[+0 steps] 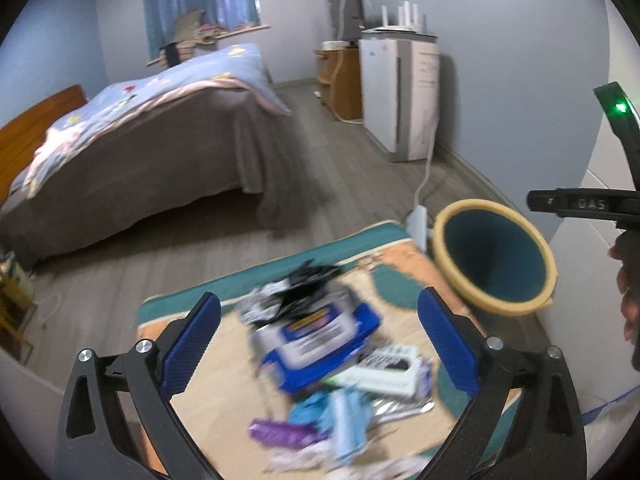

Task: Collect trash
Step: 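Move both tools back over the cushion, then grasp the blue face mask with the right tool while the left tool grasps white tissue, then carry mask and tissue over the bin and open both tools to drop them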

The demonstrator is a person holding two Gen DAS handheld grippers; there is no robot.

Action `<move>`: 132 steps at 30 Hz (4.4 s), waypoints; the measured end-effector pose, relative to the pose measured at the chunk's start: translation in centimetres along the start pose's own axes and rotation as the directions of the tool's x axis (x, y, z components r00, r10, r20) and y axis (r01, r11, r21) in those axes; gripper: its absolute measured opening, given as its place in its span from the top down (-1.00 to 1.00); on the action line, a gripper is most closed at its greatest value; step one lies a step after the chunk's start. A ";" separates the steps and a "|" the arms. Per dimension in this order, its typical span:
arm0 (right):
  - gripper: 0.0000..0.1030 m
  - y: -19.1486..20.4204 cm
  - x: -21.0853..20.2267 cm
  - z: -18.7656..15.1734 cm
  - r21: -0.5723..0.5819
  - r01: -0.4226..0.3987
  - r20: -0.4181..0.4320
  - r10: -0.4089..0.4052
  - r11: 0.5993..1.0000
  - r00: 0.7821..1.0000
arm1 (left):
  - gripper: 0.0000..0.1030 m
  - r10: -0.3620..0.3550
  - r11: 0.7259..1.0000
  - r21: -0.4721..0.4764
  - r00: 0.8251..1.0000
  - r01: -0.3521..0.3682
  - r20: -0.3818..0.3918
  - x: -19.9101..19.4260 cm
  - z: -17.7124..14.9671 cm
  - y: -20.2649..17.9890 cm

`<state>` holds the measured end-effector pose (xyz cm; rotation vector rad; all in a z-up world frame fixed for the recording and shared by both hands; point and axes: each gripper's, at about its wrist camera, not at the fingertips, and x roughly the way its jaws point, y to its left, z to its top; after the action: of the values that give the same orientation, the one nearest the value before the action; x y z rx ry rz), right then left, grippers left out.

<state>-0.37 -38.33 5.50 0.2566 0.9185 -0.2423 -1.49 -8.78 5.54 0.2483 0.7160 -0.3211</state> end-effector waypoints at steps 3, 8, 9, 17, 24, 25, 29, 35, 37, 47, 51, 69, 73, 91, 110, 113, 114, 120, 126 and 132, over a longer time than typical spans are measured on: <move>-0.89 1.7 -0.6 -1.0 -0.012 -0.022 0.007 0.022 1.000 1.000 | -0.90 0.036 0.999 -0.024 0.999 -0.036 -0.003 -1.2 -1.3 2.2; -0.89 4.4 -1.0 -2.2 -0.052 -0.012 0.014 0.012 0.999 1.000 | -0.90 0.080 0.995 -0.055 0.997 -0.081 -0.015 -2.4 -3.7 5.2; -0.89 4.8 -1.2 -2.6 -0.058 -0.013 0.015 0.014 0.998 1.000 | -0.90 0.090 0.994 -0.062 0.996 -0.091 -0.019 -2.5 -4.2 5.9; -0.89 9.2 -1.2 -5.0 -0.159 0.001 0.004 0.000 0.987 1.000 | -0.90 0.136 0.984 -0.111 0.990 -0.140 -0.046 -2.5 -6.9 9.3; -0.89 12.5 0.0 -7.0 -0.207 -0.043 -0.048 0.034 0.977 0.998 | -0.90 0.114 0.976 -0.174 0.988 -0.131 -0.103 -0.9 -9.0 10.8; -0.89 12.9 0.4 -7.3 -0.210 -0.048 -0.054 0.037 0.976 0.998 | -0.90 0.113 0.974 -0.183 0.988 -0.131 -0.108 -0.7 -9.3 11.0; -0.89 14.0 2.0 -8.5 -0.222 -0.057 -0.089 0.038 0.973 0.995 | -0.90 0.120 0.973 -0.184 0.986 -0.140 -0.118 -0.4 -9.9 11.2; -0.89 14.8 4.4 -10.2 -0.228 -0.062 -0.164 0.024 0.972 0.986 | -0.90 0.095 0.974 -0.192 0.985 -0.122 -0.147 0.4 -10.7 11.3; -0.89 14.7 5.1 -10.6 -0.217 -0.058 -0.186 0.018 0.975 0.982 | -0.90 0.101 0.976 -0.178 0.982 -0.129 -0.160 0.9 -11.0 11.2; -0.89 16.5 7.2 -12.5 -0.221 -0.093 -0.265 0.032 0.971 0.964 | -0.90 0.106 0.974 -0.177 0.975 -0.141 -0.196 2.3 -11.4 11.4; -0.89 18.0 7.8 -13.2 -0.229 -0.116 -0.288 0.046 0.966 0.956 | -0.90 0.100 0.977 -0.164 0.972 -0.136 -0.211 2.7 -11.9 11.3; 0.89 18.0 5.4 -10.5 -0.216 -0.217 -0.357 0.130 0.952 0.925 | -0.90 0.053 0.995 -0.066 0.955 -0.076 -0.293 4.8 -13.3 9.2; 0.90 16.8 3.7 -9.1 -0.295 -0.162 -0.280 0.077 0.942 0.957 | -0.90 0.016 0.997 -0.063 0.955 -0.036 -0.298 5.2 -13.3 8.0; 0.90 14.5 5.0 -7.8 -0.181 -0.215 -0.273 0.161 0.960 0.948 | -0.48 -0.077 0.990 0.080 0.931 0.113 -0.356 7.8 -15.5 0.1; 0.89 12.6 3.4 -5.6 -0.156 -0.228 -0.212 0.193 0.961 0.958 | 0.62 -0.110 0.994 -0.025 0.984 0.108 -0.138 2.8 -9.6 2.8; 0.89 11.9 2.7 -5.0 -0.161 -0.217 -0.181 0.188 0.963 0.965 | 0.62 -0.094 0.995 -0.028 0.989 0.092 -0.115 2.3 -8.6 3.0; 0.89 11.5 2.4 -4.7 -0.156 -0.218 -0.173 0.191 0.963 0.966 | 0.62 -0.090 0.996 -0.028 0.990 0.087 -0.113 2.2 -8.3 2.9; 0.89 9.1 1.2 -2.9 -0.158 -0.195 -0.110 0.179 0.968 0.978 | 0.62 -0.090 0.996 -0.032 0.991 0.087 -0.102 2.2 -7.0 2.2; 0.89 6.3 1.2 -1.4 -0.140 -0.171 -0.092 0.159 0.975 0.983 | 0.62 -0.111 0.993 -0.036 0.990 0.108 -0.087 2.3 -5.9 1.1; 0.89 3.5 1.7 -0.4 -0.091 -0.170 -0.092 0.161 0.981 0.983 | 0.62 -0.117 0.993 0.011 0.988 0.119 -0.100 3.2 -5.0 -1.2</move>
<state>1.43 -35.13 4.31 0.2518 0.9836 -0.0321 -2.70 -8.88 -0.43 0.2400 0.8280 -0.4300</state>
